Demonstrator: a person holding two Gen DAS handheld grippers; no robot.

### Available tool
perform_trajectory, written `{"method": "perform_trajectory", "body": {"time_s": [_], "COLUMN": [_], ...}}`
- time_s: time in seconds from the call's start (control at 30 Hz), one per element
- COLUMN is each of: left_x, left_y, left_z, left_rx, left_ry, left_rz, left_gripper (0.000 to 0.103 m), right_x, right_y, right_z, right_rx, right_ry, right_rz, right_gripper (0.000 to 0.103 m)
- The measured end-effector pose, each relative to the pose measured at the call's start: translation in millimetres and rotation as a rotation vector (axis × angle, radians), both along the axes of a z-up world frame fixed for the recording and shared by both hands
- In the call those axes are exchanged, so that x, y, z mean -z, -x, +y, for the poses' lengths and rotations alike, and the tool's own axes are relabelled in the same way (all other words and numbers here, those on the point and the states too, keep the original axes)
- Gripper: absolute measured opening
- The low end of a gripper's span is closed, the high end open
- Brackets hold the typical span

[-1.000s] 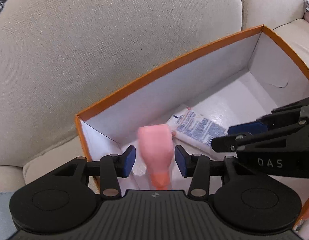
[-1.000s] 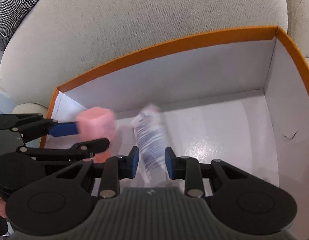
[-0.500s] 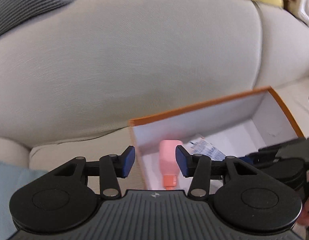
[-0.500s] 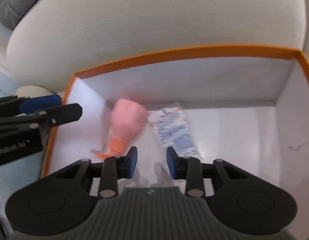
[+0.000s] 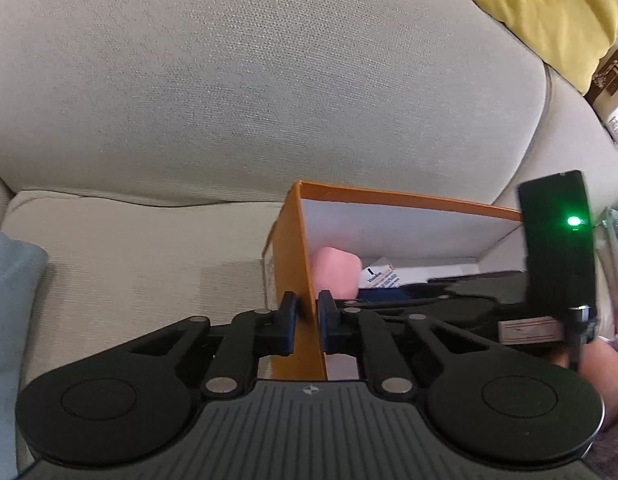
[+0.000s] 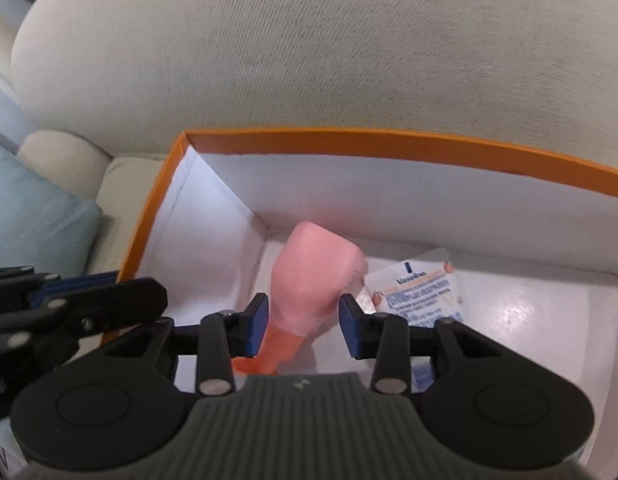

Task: Organize rigid objects
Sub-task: 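Lower the Vaseline tube into the orange box and open the right gripper while the left releases the pink bottle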

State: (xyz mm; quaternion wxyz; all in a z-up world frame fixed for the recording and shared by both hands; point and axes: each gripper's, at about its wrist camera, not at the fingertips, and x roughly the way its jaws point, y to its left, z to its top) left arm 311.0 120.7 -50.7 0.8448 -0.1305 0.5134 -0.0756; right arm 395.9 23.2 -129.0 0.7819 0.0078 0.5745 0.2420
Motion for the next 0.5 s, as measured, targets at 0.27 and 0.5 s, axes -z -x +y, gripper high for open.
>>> {"method": "perform_trajectory", "body": {"time_s": [0.27,0.5], "left_x": [4,6], "left_y": [0,2], "left_z": [8,7], "left_rx": [-0.017,-0.027], "left_ry": [0.031,0.027], "left_rz": [-0.011,-0.011], "left_gripper": [0.012,0.011], "right_x": [6,7], "right_y": [-8,-6], "right_z": [7,-5], "right_rx": [-0.042,-0.09], "right_ry": [-0.004,-0.101], "right_rz": [-0.033,-0.028], "right_gripper": [0.041,0.039]}}
